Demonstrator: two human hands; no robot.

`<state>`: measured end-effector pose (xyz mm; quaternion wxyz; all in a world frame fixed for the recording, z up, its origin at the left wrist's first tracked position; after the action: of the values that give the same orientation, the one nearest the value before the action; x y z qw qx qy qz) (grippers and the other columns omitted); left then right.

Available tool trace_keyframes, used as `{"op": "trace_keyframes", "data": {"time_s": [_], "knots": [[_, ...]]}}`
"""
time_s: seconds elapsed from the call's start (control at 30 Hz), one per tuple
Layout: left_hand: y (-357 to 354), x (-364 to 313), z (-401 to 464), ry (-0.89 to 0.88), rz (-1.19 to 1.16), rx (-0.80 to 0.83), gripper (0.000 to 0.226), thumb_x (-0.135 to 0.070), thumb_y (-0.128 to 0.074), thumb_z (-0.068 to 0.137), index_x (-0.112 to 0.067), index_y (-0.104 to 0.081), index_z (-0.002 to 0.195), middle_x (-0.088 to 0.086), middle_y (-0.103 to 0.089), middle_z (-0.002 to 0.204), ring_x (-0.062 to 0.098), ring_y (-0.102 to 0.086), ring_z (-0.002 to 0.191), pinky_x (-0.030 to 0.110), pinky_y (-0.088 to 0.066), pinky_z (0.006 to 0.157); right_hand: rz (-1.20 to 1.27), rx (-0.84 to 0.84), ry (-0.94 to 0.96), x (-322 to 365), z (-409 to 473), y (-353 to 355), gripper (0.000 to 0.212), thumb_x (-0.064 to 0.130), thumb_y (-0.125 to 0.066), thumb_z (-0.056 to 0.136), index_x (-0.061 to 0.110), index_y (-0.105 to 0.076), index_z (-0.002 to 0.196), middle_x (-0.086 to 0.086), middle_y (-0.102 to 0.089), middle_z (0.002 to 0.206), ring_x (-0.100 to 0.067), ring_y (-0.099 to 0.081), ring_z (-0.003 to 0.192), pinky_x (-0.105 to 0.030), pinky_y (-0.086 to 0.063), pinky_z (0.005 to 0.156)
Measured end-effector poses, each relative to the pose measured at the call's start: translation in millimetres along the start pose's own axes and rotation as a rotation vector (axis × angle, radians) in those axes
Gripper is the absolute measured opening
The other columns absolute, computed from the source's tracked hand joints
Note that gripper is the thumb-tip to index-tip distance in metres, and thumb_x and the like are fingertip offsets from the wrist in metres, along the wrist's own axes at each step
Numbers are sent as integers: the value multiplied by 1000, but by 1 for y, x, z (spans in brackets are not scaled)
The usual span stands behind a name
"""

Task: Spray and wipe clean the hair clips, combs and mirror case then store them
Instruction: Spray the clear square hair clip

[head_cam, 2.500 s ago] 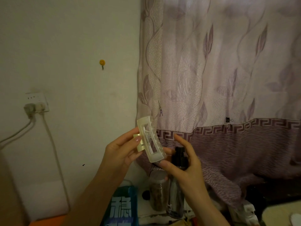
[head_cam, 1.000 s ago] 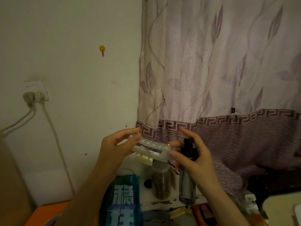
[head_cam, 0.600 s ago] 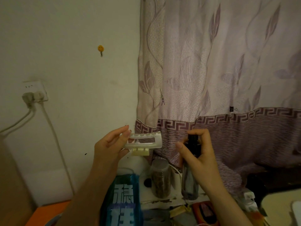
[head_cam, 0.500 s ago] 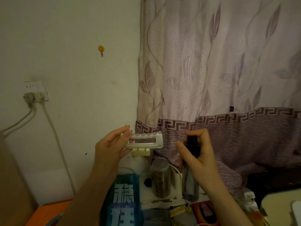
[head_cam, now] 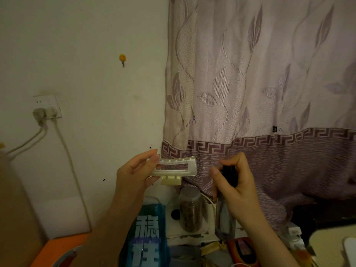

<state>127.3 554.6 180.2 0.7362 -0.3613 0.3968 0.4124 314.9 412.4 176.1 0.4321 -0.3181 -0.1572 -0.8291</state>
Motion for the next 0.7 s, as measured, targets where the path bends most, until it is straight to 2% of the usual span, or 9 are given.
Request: {"op": "trace_keyframes", "data": {"time_s": [0.07,0.17,0.33,0.47,0.57,0.7], "knots": [[-1,0,-1,-1,-1,0,38,-40,-70,62,-28,-71,99,-4,-75,95,15,-72,87,22,-57,64,10,8,-13,0,-1,0,17,26,-61,85,30,-45,86,-19,-53,73,-37,-52,48,-41,-46,43],[0,1,-4,-2,9,-2,36,-38,-69,65,-27,-71,99,-5,-75,94,14,-72,87,22,-57,64,22,28,-36,-1,-2,-1,18,32,-63,83,29,-49,94,-12,-54,75,-34,-54,50,-37,-49,45],[2,3,-12,-3,57,-9,33,-33,-70,69,-24,-72,101,-3,-75,94,15,-71,87,24,-58,67,27,62,-104,-7,-6,-4,53,43,-71,71,43,-48,119,-3,-64,80,-19,-63,65,-30,-56,61],[5,7,-21,-11,101,14,30,-32,-69,72,-23,-73,100,1,-74,95,17,-71,88,26,-58,69,44,103,-143,-13,-10,-10,68,30,-74,68,37,-45,129,6,-68,95,-12,-68,84,-22,-56,73],[5,10,-30,3,99,37,21,-32,-69,71,-30,-76,91,3,-74,92,18,-72,85,23,-57,66,81,158,-208,-19,-17,-18,70,29,-75,66,36,-46,130,9,-68,98,-10,-68,86,-23,-57,66],[10,18,-40,36,110,18,16,-28,-69,71,-32,-77,85,1,-75,90,14,-71,81,24,-57,65,106,228,-281,-29,-29,-28,67,24,-75,70,34,-48,130,9,-67,92,-6,-67,79,-21,-56,58]]}}
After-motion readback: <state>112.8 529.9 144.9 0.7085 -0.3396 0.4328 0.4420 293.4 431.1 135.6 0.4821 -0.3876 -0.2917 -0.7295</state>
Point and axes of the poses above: each hand's wrist, its own z-axis towards the middle knuckle, its own y-axis out of the back of the hand, x = y × z, the point moved 7 cm from there along z, towards the middle knuckle
